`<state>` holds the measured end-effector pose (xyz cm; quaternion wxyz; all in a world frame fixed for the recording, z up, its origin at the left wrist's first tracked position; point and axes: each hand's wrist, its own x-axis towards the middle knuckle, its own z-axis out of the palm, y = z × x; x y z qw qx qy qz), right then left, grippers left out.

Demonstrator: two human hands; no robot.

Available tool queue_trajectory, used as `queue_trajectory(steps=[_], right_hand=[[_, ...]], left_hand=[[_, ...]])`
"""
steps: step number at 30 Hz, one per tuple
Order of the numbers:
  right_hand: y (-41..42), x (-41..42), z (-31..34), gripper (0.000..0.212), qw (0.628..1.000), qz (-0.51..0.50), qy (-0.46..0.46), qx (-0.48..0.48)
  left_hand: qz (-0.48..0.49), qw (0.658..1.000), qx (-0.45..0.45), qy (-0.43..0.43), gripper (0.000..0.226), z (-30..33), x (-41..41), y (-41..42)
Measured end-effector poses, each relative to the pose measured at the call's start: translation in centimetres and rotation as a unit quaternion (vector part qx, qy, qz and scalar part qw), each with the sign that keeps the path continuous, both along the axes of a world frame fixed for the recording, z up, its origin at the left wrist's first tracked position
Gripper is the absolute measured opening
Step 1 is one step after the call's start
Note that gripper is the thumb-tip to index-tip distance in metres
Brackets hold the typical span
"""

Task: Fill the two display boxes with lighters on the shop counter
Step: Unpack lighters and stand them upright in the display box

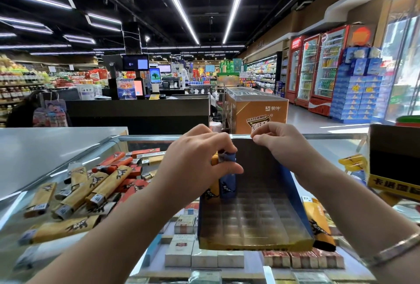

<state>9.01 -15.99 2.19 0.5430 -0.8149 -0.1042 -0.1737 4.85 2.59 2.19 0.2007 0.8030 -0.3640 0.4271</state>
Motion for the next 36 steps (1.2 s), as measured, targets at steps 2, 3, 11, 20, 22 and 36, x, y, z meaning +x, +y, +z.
queue_trajectory(steps=[2, 3, 11, 20, 22, 36], right_hand=[[0.1, -0.1, 0.0, 0.016, 1.0, 0.003, 0.002, -0.003], [0.1, -0.1, 0.1, 0.016, 1.0, 0.004, 0.003, -0.004], [0.1, -0.2, 0.3, 0.017, 1.0, -0.005, 0.005, -0.016], [-0.8, -0.8, 1.4, 0.014, 0.998, -0.032, -0.025, -0.049], [-1.6, -1.2, 2.3, 0.015, 0.992, -0.081, -0.074, -0.066], [-6.6, -2.8, 3.2, 0.05, 0.819, -0.157, 0.298, -0.464]], left_hand=[[0.017, 1.0, 0.025, -0.004, 0.028, -0.2, 0.2, 0.0], [0.024, 0.999, 0.037, 0.0, 0.028, -0.3, 0.3, 0.0], [-0.033, 0.969, 0.03, 0.241, 0.034, -0.1, 1.5, 1.7], [-0.012, 0.954, 0.021, 0.299, 0.079, -1.5, 2.6, 1.6], [-0.037, 0.929, -0.022, 0.368, 0.088, -1.7, 2.9, 1.5], [-0.074, 0.911, -0.076, 0.399, 0.09, -1.8, 3.2, 1.8]])
